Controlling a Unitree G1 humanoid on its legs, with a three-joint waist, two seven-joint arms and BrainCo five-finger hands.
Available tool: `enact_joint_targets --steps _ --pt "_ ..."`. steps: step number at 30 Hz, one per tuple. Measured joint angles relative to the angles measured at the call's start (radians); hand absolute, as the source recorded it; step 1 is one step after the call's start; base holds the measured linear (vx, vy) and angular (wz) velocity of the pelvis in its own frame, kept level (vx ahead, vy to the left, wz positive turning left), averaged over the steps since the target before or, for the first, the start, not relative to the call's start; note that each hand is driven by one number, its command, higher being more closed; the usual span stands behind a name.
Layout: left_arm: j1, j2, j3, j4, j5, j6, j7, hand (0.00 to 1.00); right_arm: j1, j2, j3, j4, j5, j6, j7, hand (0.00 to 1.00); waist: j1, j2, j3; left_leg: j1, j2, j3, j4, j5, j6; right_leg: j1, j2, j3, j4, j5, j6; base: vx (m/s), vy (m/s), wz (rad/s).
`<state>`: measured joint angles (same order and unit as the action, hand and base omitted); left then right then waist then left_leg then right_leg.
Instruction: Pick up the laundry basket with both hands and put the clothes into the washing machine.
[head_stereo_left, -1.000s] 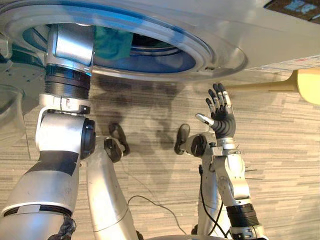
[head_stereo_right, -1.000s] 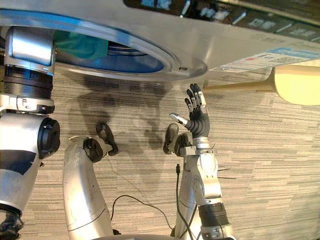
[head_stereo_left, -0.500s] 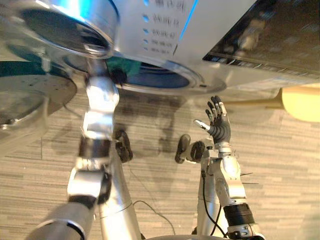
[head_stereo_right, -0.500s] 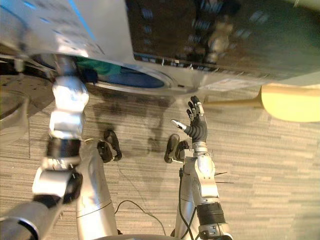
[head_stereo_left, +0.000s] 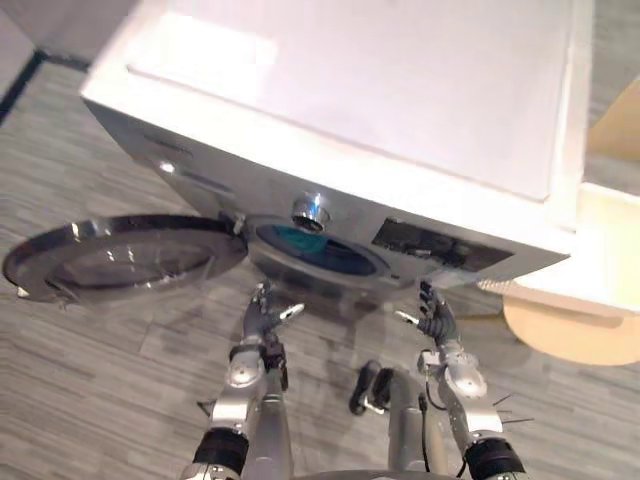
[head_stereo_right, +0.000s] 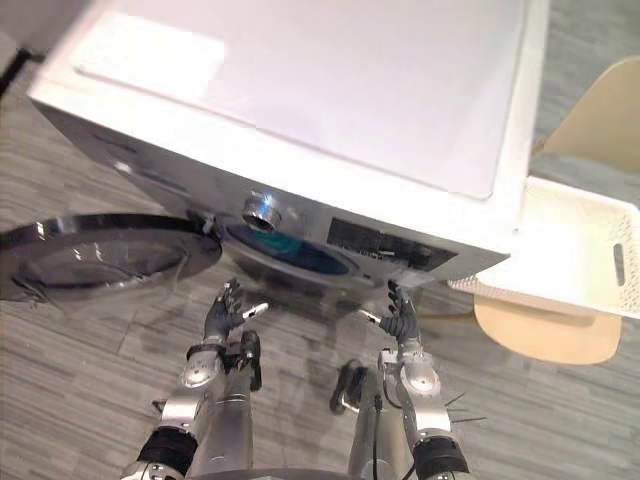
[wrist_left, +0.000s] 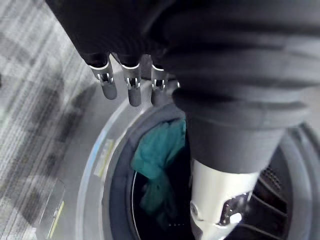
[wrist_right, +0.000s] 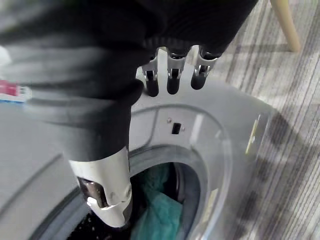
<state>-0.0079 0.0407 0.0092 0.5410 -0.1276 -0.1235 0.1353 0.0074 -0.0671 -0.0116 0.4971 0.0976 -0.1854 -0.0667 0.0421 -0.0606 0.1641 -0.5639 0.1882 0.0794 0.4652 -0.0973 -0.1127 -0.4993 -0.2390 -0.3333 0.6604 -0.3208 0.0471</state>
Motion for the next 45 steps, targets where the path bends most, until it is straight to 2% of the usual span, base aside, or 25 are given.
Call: enact_joint_targets --steps 4,7,11,15,17,18,19,20,22,23,25,26,27,28,30,31,32,33,36,37,38,39,40,41,45 --pt "0.06 -0.004 0.029 0.162 0.013 -0.005 -0.004 0.0 0.048 0.0 -0.018 0.136 -0.032 0.002 -0.006 0.0 -0.003 0.028 -0.092 0.187 -0.02 0.041 -0.182 0.047 0.011 0.169 0.024 0.004 -0.206 0.076 0.032 0.12 0.069 -0.14" --pt "0.075 -0.002 0.032 0.286 0.068 -0.005 -0.023 0.0 0.037 -0.009 -0.032 0.287 -0.043 0.018 -0.013 0.0 -0.009 0.058 -0.117 0.328 -0.037 0.076 -0.333 0.091 0.018 0.293 0.053 0.016 -0.389 0.16 0.052 0.14 0.097 -0.25" --pt "0.085 0.011 0.032 0.364 0.106 -0.002 -0.036 0.0 0.032 -0.009 -0.038 0.361 -0.052 0.035 -0.017 0.0 -0.02 0.061 -0.119 0.421 -0.05 0.119 -0.402 0.104 0.025 0.394 0.084 0.05 -0.531 0.235 0.064 0.09 0.069 -0.33" --pt "0.064 0.027 0.031 0.382 0.141 -0.002 -0.045 0.0 -0.023 -0.022 -0.049 0.407 -0.052 0.037 -0.021 0.0 -0.026 0.062 -0.114 0.404 -0.053 0.171 -0.39 0.108 0.035 0.322 0.075 0.088 -0.492 0.283 0.055 -0.03 0.064 -0.47" --pt "0.046 0.024 0.03 0.383 0.142 -0.001 -0.045 0.0 -0.027 -0.031 -0.047 0.41 -0.052 0.037 -0.022 0.0 -0.027 0.052 -0.091 0.403 -0.077 0.15 -0.365 0.089 0.062 0.292 0.051 0.08 -0.419 0.29 0.047 -0.12 0.106 -0.13" --pt "0.046 0.025 0.033 0.38 0.143 -0.003 -0.043 0.0 -0.023 -0.044 -0.05 0.411 -0.052 0.038 -0.022 0.0 -0.025 0.064 -0.092 0.397 -0.076 0.148 -0.362 0.074 0.088 0.302 0.041 0.088 -0.401 0.246 0.06 -0.14 0.099 0.13" --pt "0.038 0.025 0.035 0.381 0.144 -0.003 -0.041 0.0 -0.022 -0.044 -0.05 0.41 -0.052 0.038 -0.023 0.0 -0.035 0.055 -0.08 0.394 -0.085 0.152 -0.349 0.073 0.089 0.286 0.027 0.089 -0.28 0.182 0.057 -0.1 0.047 0.34" --pt "0.048 0.041 0.033 0.372 0.144 -0.002 -0.04 0.0 -0.019 -0.038 -0.047 0.429 -0.052 0.041 -0.021 0.0 -0.024 0.043 -0.072 0.403 -0.106 0.144 -0.332 0.077 0.093 0.257 0.02 0.087 -0.033 0.104 0.057 -0.06 -0.023 0.27" --pt "0.074 0.047 0.05 0.36 0.146 0.0 -0.036 0.0 -0.031 -0.034 -0.046 0.433 -0.052 0.037 -0.02 0.0 0.004 0.02 -0.075 0.399 -0.127 0.168 -0.299 0.074 0.095 0.262 0.015 0.075 -0.041 0.088 0.047 -0.1 0.019 -0.36" --pt "0.087 0.031 0.062 0.36 0.146 0.005 -0.032 0.0 -0.071 -0.045 -0.042 0.436 -0.052 0.034 -0.024 0.0 0.033 0.037 -0.076 0.366 -0.117 0.178 -0.295 0.073 0.097 0.28 0.048 0.073 -0.175 0.093 0.039 -0.17 0.055 -0.79" --pt "0.072 -0.012 0.059 0.351 0.144 0.004 -0.024 0.0 -0.134 -0.078 -0.023 0.445 -0.05 0.034 -0.04 0.0 0.047 0.119 -0.055 0.293 -0.081 0.18 -0.302 0.108 0.115 0.306 0.102 0.059 -0.362 0.132 0.016 -0.22 0.015 -0.35" --pt "0.053 -0.028 0.033 0.343 0.143 0.0 -0.024 0.0 -0.151 -0.087 -0.029 0.444 -0.049 0.035 -0.05 0.0 0.049 0.14 -0.032 0.264 -0.075 0.174 -0.299 0.124 0.113 0.311 0.119 0.031 -0.385 0.151 -0.012 -0.2 -0.003 0.08" --pt "0.046 -0.033 0.022 0.341 0.143 0.0 -0.024 0.0 -0.153 -0.089 -0.029 0.449 -0.049 0.036 -0.056 0.0 0.059 0.146 -0.02 0.257 -0.074 0.168 -0.298 0.132 0.105 0.313 0.122 0.027 -0.419 0.169 0.006 -0.3 0.021 0.16" --pt "0.053 -0.042 -0.005 0.334 0.141 -0.002 -0.023 0.0 -0.16 -0.078 -0.028 0.462 -0.049 0.036 -0.066 0.0 0.056 0.164 0.0 0.255 -0.069 0.135 -0.347 0.181 0.04 0.338 0.151 0.009 -0.502 0.232 -0.006 -0.27 0.014 0.14" --pt "0.056 -0.041 -0.011 0.333 0.14 -0.004 -0.023 0.0 -0.153 -0.071 -0.029 0.463 -0.049 0.036 -0.068 0.0 0.049 0.16 0.001 0.259 -0.08 0.104 -0.397 0.239 -0.018 0.336 0.143 -0.008 -0.519 0.246 -0.015 -0.19 0.01 0.34" --pt "0.049 -0.035 -0.024 0.33 0.141 -0.007 -0.023 0.0 -0.14 -0.066 -0.032 0.465 -0.049 0.037 -0.071 0.0 0.038 0.128 0.019 0.252 -0.1 0.072 -0.401 0.279 -0.057 0.329 0.112 -0.027 -0.529 0.256 -0.035 -0.16 0.017 0.35" --pt "0.049 -0.033 -0.022 0.321 0.142 -0.006 -0.024 0.0 -0.137 -0.062 -0.033 0.465 -0.049 0.037 -0.071 0.0 0.035 0.114 0.025 0.237 -0.101 0.075 -0.336 0.25 -0.018 0.325 0.101 -0.032 -0.529 0.261 -0.042 -0.25 0.061 0.29" --pt "0.051 -0.026 -0.023 0.313 0.146 -0.007 -0.022 0.0 -0.131 -0.06 -0.043 0.462 -0.05 0.037 -0.071 0.0 0.029 0.1 0.026 0.22 -0.099 0.075 -0.182 0.168 0.047 0.32 0.077 -0.035 -0.53 0.274 -0.043 -0.16 0.072 0.11" --pt "0.051 -0.026 -0.042 0.314 0.16 -0.007 -0.021 0.0 -0.086 -0.073 -0.055 0.462 -0.052 0.037 -0.078 0.0 0.025 0.105 0.022 0.271 -0.049 0.067 -0.049 0.021 0.049 0.323 0.064 -0.018 -0.546 0.307 -0.018 -0.11 0.155 -0.08" --pt "0.047 -0.029 -0.051 0.315 0.163 -0.007 -0.02 0.0 -0.067 -0.083 -0.061 0.462 -0.052 0.038 -0.084 0.0 0.019 0.131 0.006 0.335 -0.051 0.037 -0.14 -0.007 0.025 0.327 0.068 -0.016 -0.571 0.333 0.006 -0.08 0.274 -0.07" --pt "0.045 -0.024 -0.06 0.315 0.167 -0.007 -0.018 0.0 -0.054 -0.087 -0.074 0.463 -0.052 0.039 -0.084 0.0 0.006 0.132 0.002 0.377 -0.061 0.034 -0.235 -0.02 0.038 0.348 0.075 -0.022 -0.618 0.364 0.028 -0.05 0.235 0.12" --pt "0.034 -0.014 -0.072 0.316 0.169 -0.007 -0.017 0.0 -0.051 -0.079 -0.08 0.464 -0.053 0.04 -0.085 0.0 -0.007 0.118 0.003 0.393 -0.077 0.032 -0.28 -0.006 0.043 0.361 0.073 -0.031 -0.645 0.387 0.032 -0.05 0.211 0.32" --pt "0.015 0.018 -0.1 0.311 0.169 -0.006 -0.008 0.0 -0.041 -0.053 -0.092 0.464 -0.062 0.04 -0.084 0.0 -0.018 0.085 -0.01 0.405 -0.11 0.03 -0.33 0.027 0.054 0.369 0.051 -0.048 -0.678 0.415 0.041 -0.04 0.154 0.4" --pt "0.006 0.028 -0.12 0.31 0.169 -0.006 -0.001 0.0 -0.037 -0.044 -0.096 0.464 -0.062 0.04 -0.084 0.0 -0.029 0.075 -0.017 0.406 -0.123 0.022 -0.335 0.032 0.058 0.375 0.04 -0.054 -0.681 0.42 0.047 -0.04 0.169 0.35" --pt "0.016 0.044 -0.138 0.189 0.174 -0.005 0.008 0.0 -0.017 -0.019 -0.095 0.464 -0.065 0.039 -0.083 0.0 -0.028 0.066 -0.051 0.474 -0.167 0.021 -0.408 0.052 0.079 0.415 0.005 -0.051 -0.693 0.429 0.063 -0.01 0.108 0.06"
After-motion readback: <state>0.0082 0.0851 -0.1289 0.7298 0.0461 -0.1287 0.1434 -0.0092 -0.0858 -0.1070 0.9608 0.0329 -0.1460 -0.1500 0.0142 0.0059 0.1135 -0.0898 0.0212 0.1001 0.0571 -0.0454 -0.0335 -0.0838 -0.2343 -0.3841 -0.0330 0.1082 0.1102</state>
